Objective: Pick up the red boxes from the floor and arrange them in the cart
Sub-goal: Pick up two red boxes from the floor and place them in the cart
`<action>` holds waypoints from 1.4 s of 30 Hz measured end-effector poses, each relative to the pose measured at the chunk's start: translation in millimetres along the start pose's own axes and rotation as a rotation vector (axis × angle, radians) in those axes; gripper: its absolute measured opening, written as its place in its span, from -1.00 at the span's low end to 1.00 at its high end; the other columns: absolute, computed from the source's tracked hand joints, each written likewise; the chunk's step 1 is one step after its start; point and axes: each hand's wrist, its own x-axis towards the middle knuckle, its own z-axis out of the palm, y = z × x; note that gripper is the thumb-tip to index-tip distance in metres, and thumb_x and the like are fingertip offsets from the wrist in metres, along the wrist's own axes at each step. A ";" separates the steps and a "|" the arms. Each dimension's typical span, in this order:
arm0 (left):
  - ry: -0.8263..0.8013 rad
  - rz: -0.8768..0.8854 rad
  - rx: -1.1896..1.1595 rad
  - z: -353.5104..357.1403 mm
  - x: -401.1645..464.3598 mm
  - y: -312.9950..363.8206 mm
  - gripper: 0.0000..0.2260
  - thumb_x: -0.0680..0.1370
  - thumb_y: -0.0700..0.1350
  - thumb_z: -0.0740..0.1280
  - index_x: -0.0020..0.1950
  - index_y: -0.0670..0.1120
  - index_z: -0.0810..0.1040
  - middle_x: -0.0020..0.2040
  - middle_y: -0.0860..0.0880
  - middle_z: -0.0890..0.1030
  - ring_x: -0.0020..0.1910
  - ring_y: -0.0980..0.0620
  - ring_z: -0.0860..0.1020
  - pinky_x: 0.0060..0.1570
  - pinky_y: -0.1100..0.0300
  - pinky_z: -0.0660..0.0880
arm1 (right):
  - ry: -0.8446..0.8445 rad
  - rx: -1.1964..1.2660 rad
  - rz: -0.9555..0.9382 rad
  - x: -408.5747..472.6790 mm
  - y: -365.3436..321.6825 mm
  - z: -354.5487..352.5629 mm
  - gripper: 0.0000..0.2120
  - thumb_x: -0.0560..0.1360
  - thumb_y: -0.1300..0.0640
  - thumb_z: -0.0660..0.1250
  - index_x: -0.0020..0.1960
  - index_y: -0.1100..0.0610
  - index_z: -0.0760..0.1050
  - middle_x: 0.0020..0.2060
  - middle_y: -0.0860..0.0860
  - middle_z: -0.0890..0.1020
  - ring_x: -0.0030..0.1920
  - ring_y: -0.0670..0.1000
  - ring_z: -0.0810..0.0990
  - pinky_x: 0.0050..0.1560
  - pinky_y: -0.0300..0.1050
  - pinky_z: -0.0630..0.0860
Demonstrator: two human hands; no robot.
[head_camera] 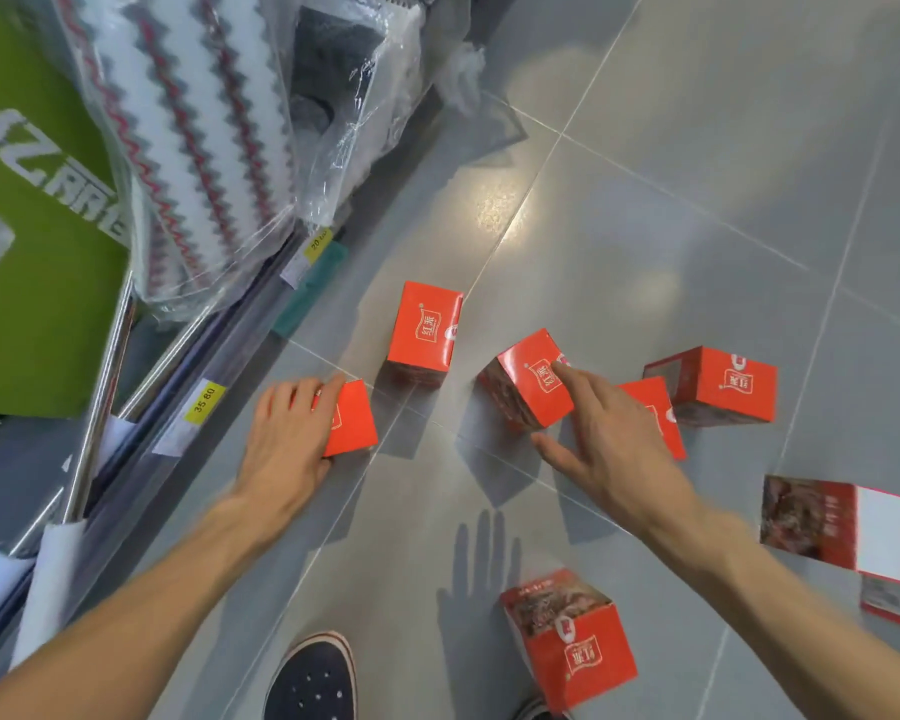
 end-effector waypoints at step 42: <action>0.261 0.256 -0.189 -576.5 -152.4 87.7 -0.13 0.37 0.48 0.23 0.56 0.04 0.25 0.35 0.04 0.42 0.27 -0.06 0.45 0.12 -0.04 0.45 | 0.102 0.174 -0.047 -150.4 -137.3 -516.6 -0.01 0.41 -0.04 0.52 0.65 0.13 0.04 0.34 0.11 0.38 0.35 0.11 0.34 0.36 -0.13 0.28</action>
